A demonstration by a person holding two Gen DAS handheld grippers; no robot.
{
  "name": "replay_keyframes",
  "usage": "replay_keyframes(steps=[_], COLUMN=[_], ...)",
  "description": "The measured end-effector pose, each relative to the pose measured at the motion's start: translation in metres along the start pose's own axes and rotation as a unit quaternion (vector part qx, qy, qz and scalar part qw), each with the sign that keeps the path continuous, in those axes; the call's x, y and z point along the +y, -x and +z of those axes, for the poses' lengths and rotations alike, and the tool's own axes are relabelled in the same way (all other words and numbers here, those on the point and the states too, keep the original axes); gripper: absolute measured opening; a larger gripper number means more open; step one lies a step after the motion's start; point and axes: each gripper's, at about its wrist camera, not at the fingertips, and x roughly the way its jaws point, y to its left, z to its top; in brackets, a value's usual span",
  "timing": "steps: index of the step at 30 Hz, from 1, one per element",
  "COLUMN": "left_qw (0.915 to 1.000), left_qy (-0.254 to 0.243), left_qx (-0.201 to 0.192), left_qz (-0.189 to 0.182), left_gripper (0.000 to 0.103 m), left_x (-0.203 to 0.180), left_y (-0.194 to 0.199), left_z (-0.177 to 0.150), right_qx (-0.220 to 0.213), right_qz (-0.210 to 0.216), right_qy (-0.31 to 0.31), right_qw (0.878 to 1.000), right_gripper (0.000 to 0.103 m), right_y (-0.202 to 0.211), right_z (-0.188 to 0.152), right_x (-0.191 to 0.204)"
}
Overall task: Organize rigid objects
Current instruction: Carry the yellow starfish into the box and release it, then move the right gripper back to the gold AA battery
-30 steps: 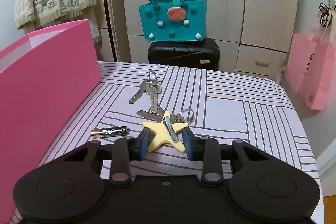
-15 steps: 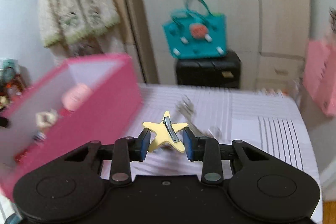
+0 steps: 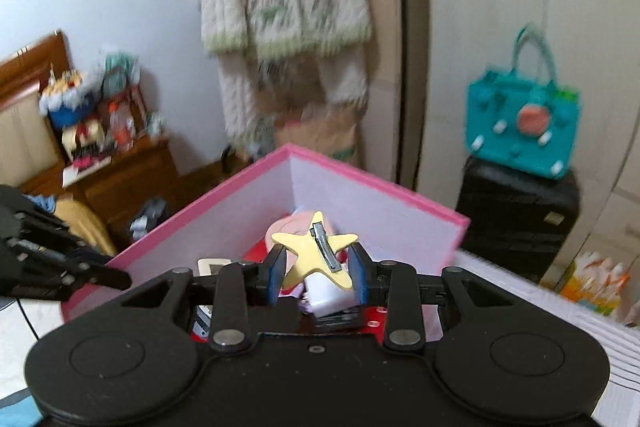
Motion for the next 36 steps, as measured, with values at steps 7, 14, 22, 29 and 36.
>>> replay_keyframes(steps=[7, 14, 22, 29, 36], left_qw=[1.0000, 1.0000, 1.0000, 1.0000, 1.0000], left_qy=[-0.006, -0.005, -0.004, -0.003, 0.001], left_qx=[0.001, 0.000, 0.001, 0.000, 0.002], left_qz=[0.001, 0.000, 0.000, -0.002, -0.003], left_gripper=[0.006, 0.006, 0.006, 0.006, 0.006], left_x=[0.000, 0.001, 0.001, 0.001, 0.002], left_y=[0.001, 0.001, 0.001, 0.000, 0.000], left_z=[0.001, 0.000, 0.000, -0.001, 0.000], right_qx=[0.097, 0.126, 0.095, 0.020, -0.015], right_qz=[0.014, 0.016, -0.011, -0.028, -0.070], right_qy=[0.002, 0.018, 0.016, -0.003, -0.032], right_qw=[0.995, 0.992, 0.995, 0.999, 0.997], right_gripper=[0.038, 0.038, 0.039, 0.040, 0.042], right_y=[-0.055, -0.075, -0.063, 0.011, 0.064], right_z=[0.009, 0.007, 0.012, 0.001, -0.034], right_x=[0.010, 0.023, 0.014, -0.006, -0.044])
